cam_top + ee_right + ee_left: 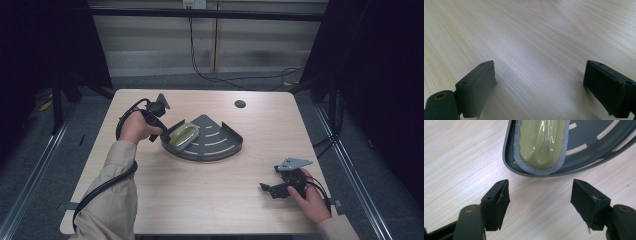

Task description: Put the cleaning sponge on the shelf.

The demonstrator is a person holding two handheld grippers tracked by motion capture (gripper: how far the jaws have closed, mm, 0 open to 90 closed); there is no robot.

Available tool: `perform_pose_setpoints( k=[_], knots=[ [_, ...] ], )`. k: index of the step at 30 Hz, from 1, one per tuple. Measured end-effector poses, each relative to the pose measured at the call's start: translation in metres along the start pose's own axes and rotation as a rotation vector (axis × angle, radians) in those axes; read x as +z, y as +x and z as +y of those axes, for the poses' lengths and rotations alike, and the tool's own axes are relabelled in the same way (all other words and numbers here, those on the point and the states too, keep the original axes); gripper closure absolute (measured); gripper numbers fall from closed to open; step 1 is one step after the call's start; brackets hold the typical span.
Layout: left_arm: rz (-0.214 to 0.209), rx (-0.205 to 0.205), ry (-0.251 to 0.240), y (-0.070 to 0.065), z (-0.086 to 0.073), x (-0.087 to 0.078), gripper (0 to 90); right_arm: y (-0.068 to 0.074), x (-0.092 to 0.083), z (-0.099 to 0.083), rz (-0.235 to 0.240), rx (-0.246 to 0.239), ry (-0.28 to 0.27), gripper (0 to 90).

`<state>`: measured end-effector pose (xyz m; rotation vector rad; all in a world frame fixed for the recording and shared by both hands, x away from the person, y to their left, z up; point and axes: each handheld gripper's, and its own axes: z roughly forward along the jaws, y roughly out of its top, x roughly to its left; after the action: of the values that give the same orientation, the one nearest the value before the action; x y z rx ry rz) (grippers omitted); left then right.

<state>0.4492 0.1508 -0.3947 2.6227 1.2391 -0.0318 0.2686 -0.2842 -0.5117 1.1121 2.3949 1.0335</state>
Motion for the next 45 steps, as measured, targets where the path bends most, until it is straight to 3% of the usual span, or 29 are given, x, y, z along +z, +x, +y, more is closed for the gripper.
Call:
perform_pose_setpoints(
  k=[8,25,45],
  knots=[
    [-0.008,0.003,-0.003,0.006,-0.024,0.005,25.6,0.0,0.0,0.0,0.0,0.0,0.0,10.1],
    [-0.025,0.021,-0.032,0.004,-0.057,0.019,20.1,0.0,0.0,0.0,0.001,-0.001,0.003,10.1],
    [-0.045,0.023,-0.104,0.01,-0.1,0.047,19.6,0.0,0.0,0.0,0.001,0.001,0.003,10.1]
  ],
)
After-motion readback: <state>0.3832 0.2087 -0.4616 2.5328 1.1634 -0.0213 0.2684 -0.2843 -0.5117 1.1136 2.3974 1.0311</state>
